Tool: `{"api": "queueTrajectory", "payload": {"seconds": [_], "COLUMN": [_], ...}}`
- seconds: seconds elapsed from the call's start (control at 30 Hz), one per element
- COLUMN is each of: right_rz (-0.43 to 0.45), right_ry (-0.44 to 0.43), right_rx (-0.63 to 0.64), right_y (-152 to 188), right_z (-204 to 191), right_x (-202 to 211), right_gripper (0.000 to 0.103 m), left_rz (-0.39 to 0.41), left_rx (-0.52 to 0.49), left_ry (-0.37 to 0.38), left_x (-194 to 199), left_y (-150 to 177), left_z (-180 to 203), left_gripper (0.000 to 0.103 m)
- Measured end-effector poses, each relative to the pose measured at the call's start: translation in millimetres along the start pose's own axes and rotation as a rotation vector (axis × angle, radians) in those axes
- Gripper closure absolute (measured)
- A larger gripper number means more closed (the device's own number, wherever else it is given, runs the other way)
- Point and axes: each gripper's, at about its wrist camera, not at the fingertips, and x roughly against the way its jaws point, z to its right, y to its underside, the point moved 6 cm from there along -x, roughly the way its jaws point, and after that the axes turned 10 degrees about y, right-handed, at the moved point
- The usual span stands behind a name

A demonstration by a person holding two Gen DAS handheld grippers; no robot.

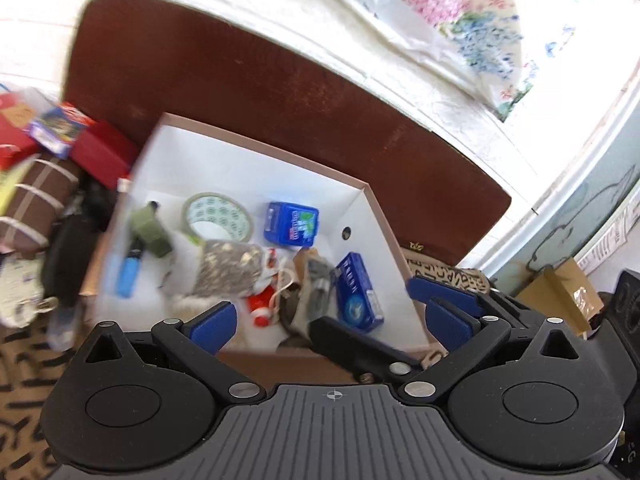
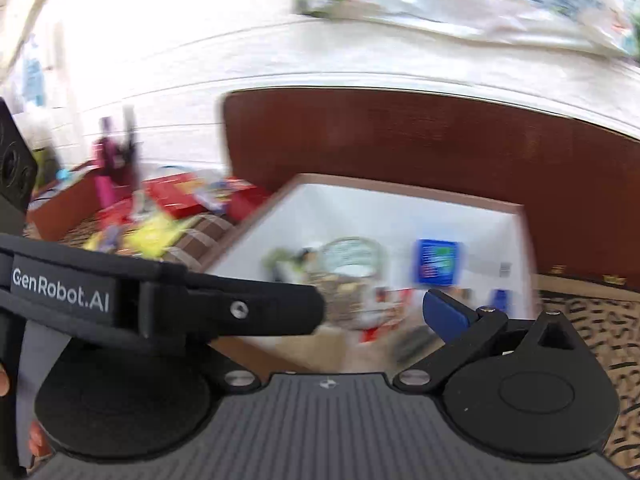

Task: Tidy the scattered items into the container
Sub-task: 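Move both tools back to the heap of items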

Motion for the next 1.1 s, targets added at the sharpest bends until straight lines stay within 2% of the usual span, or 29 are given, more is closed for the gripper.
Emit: {"api": "queueTrajectory", "payload": {"seconds": [0.13,0.33,0.53,0.87,1.0,1.1], "right_rz": [0.003,0.01,-0.086,-0.121,-0.098,-0.061], "right_ry": [-0.091,-0.188,-0.285,-0.235,-0.197,-0.138], "right_rx": [0.023,0.074,0.058,0.068,0.077,0.054], "right_y": [10.9,34.6,58.8,71.0,62.5,52.9], "right_z": [-48.3,-117.0,-167.6,-194.7,-204.4,-208.9], "right_x": [9.6,5.3,-22.3,-77.2,-98.1,-111.3], "right_gripper": [0.0,0.001,0.001,0.001,0.003,0.002], "left_rz": [0.033,0.068,0.07,0.06,0.077,0.094], "left_rx": [0.027,0.103,0.162,0.206,0.203,0.176], "left_ry": [-0.033,-0.142,-0.244,-0.236,-0.24,-0.247], "left_x": [47.1,109.8,143.6,136.1,128.4,120.7], "left_y": [20.5,54.0,68.1,57.2,39.8,21.4], "left_z": [-18.0,-75.9,-136.3,-191.7,-207.8,-216.9], "left_gripper": [0.0,0.0,0.0,0.003,0.011,0.015]}}
